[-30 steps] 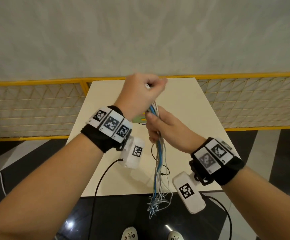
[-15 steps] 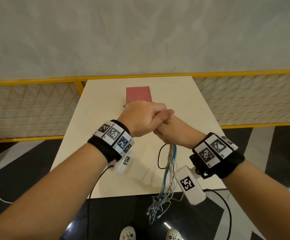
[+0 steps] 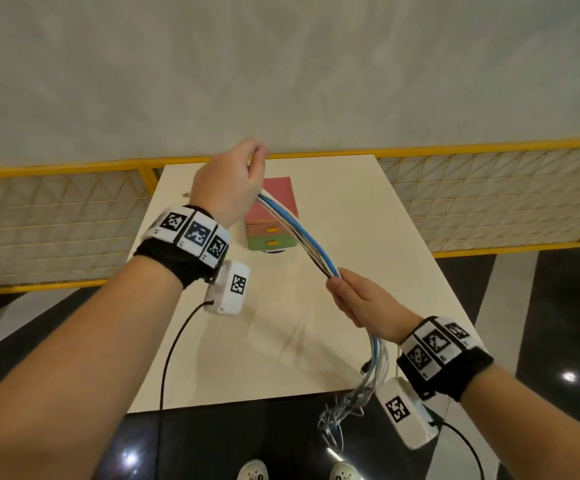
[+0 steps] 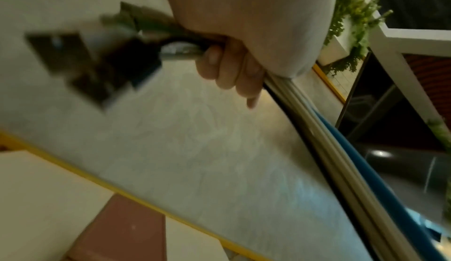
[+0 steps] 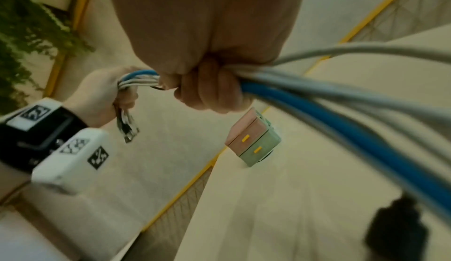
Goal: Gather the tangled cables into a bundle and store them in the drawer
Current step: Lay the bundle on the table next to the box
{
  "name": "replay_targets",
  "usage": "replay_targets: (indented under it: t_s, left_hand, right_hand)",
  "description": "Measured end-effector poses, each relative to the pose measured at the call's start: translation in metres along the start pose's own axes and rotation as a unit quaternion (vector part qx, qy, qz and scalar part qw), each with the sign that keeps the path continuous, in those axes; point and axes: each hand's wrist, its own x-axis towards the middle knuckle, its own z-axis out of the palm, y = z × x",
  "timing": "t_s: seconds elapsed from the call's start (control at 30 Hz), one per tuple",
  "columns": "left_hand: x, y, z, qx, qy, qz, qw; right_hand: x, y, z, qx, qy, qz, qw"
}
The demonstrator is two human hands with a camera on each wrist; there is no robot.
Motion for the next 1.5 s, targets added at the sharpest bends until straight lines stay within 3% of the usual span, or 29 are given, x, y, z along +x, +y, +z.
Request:
replay_targets:
  t_s: [0.13, 0.27, 0.33, 0.43, 0.5, 0.63, 0.8, 0.9, 0.97, 1.07, 1.23, 1.5]
  left_hand:
    - [-0.009, 0.005, 0.006, 0.082, -0.101, 0.011, 0.991]
    - [-0.039, 0.045, 0.029, 0.069, -0.212, 0.114, 0.968]
    - [-0.052, 0.055, 0.042, 0.039, -0.247, 0.113, 0.961]
    - [-0.054, 0.045, 0.047, -0.04, -0.226, 0.074, 0.97]
    - [-0.047, 0.034, 0.04, -0.042, -0.182, 0.076, 0.98]
    - [-0.04, 0.01, 0.032, -0.076, -0.088, 0.036, 0.993]
    - [-0.041, -0.017, 0.027, -0.156, -0.024, -0.026, 0.987]
    - [-0.039, -0.035, 0.021, -0.191, -0.008, -0.061, 0.98]
    - [-0.039, -0.043, 0.022, -0.193, -0.018, -0.076, 0.978]
    - [-0.037, -0.056, 0.028, -0.153, -0.049, -0.106, 0.981]
    - [-0.041, -0.063, 0.028, -0.035, -0.19, -0.149, 0.97]
    - [-0.043, 0.026, 0.036, -0.244, -0.295, -0.025, 0.923]
  right_hand:
    - [0.008, -0.007, -0.008, -0.04, 0.037, -0.006, 0.998]
    - [0.018, -0.036, -0.011, -0.149, 0.027, -0.048, 0.987]
    - [0.021, -0.052, -0.014, -0.173, 0.027, -0.074, 0.982]
    - [0.023, -0.058, -0.02, -0.125, -0.007, -0.066, 0.99]
    - [0.02, -0.051, -0.022, -0.035, -0.04, -0.055, 0.997]
    - [0.014, -0.036, -0.024, 0.026, -0.083, -0.036, 0.996]
    - [0.01, -0.015, -0.027, 0.071, -0.138, -0.008, 0.988]
    - [0.007, -0.002, -0.026, 0.07, -0.112, 0.004, 0.991]
    - [0.012, -0.002, -0.025, 0.024, -0.076, 0.009, 0.997]
    - [0.022, -0.013, -0.029, -0.145, -0.026, -0.033, 0.989]
    - [0.028, -0.041, -0.036, -0.268, -0.003, -0.077, 0.96]
    - [0.056, -0.088, -0.016, -0.335, -0.03, -0.159, 0.928]
